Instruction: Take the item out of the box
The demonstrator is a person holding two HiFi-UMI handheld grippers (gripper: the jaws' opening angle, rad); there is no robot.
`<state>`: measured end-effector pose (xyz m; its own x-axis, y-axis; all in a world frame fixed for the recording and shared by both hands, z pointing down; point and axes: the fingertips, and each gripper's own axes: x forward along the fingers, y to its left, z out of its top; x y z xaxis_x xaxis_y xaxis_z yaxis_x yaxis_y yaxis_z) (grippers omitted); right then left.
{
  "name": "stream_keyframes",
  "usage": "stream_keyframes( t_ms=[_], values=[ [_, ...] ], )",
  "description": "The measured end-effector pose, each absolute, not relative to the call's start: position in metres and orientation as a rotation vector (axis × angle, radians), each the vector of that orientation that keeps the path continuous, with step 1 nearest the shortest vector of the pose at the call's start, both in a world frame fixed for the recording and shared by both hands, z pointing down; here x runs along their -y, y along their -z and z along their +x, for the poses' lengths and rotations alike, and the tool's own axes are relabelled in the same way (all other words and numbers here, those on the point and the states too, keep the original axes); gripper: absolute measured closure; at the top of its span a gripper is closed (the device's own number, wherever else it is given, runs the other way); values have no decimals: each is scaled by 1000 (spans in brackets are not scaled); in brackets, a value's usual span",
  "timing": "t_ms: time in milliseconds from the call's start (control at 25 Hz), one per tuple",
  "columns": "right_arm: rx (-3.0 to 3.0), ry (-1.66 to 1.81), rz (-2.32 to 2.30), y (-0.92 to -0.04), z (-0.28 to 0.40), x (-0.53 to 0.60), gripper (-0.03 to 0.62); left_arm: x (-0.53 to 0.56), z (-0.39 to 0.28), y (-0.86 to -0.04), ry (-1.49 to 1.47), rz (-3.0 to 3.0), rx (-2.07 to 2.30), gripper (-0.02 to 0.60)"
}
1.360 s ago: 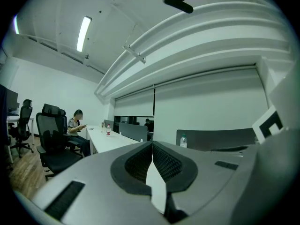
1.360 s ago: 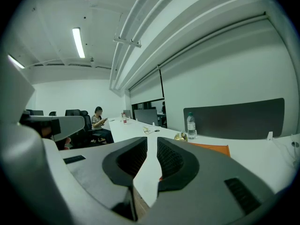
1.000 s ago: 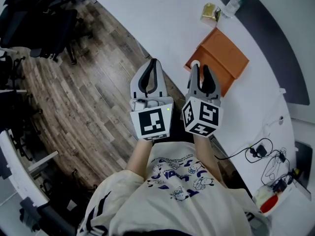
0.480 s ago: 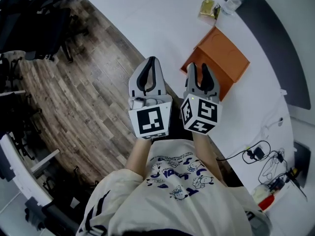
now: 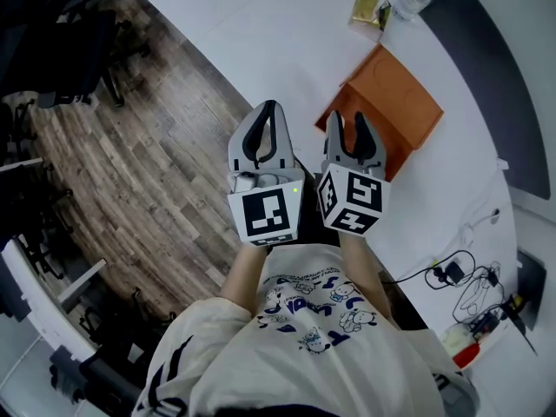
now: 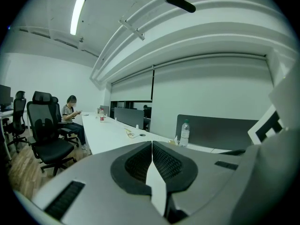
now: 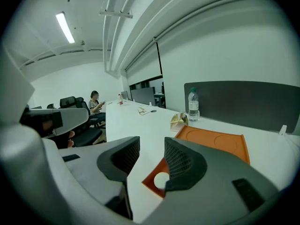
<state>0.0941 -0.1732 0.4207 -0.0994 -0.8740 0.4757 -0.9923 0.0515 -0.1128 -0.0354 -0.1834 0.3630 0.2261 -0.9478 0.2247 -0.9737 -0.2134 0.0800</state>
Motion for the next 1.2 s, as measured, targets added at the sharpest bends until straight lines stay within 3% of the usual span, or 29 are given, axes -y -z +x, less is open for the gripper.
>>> stream_keyframes(
  t_ms=[1200],
  values=[
    [1902, -778, 1758, -493, 110, 187, 404, 209, -10, -424, -332, 2232, 1728, 563]
  ],
)
